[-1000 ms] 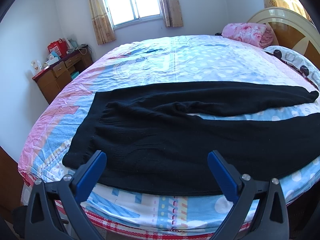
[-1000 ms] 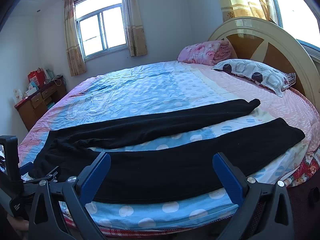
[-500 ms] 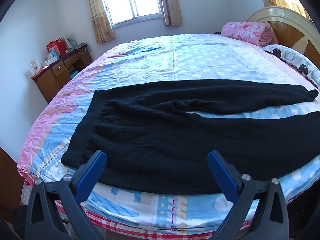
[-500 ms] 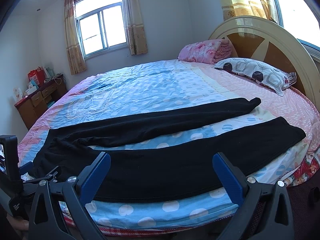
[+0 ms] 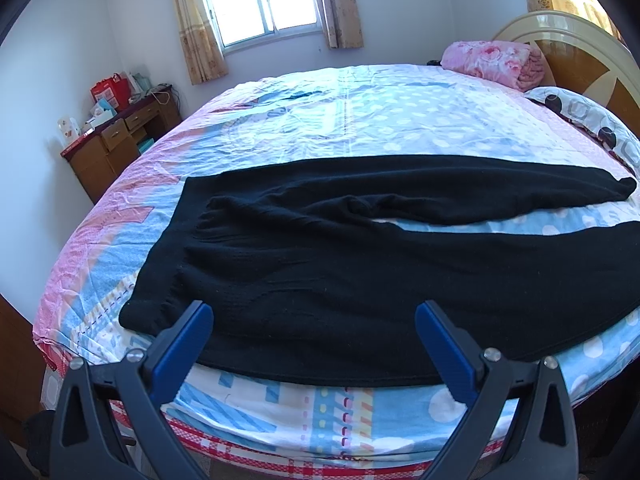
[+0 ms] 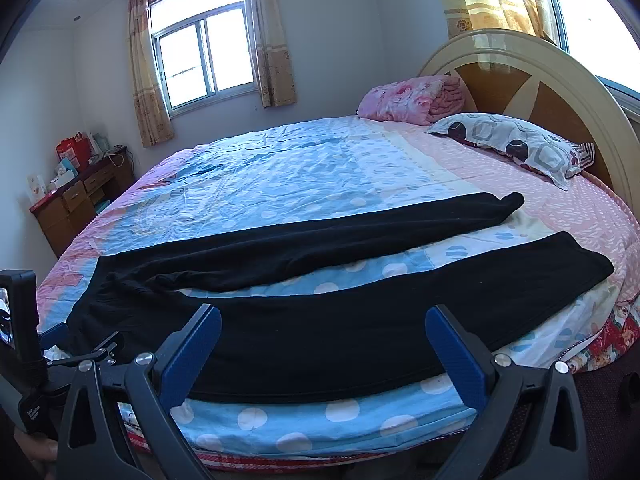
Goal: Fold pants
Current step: 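Position both grippers over the waistband of the black pants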
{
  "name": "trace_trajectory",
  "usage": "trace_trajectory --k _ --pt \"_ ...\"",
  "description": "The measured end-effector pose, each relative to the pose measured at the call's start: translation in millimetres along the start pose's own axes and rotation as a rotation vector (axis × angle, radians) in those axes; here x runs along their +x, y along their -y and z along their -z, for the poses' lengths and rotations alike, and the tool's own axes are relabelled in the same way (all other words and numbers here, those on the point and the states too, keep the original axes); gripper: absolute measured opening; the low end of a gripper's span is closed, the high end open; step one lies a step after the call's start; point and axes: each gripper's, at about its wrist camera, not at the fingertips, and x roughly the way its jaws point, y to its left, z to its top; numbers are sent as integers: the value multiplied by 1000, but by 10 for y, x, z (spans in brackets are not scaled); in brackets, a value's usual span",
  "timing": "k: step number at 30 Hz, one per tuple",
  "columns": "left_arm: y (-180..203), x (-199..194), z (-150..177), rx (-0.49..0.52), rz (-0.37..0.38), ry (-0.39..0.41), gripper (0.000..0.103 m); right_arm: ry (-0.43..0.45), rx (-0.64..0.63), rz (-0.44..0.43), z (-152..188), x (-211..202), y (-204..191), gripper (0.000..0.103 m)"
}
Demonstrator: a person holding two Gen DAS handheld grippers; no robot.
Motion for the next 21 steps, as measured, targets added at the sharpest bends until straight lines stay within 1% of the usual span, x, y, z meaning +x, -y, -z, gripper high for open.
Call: trace_trajectory --k 13,21 --pt "-24 164 -19 -4 9 -44 103 -32 -6 11 34 125 34 102" --pt "-3 389 -94 9 30 -86 103 -46 -52 25 50 251 38 102"
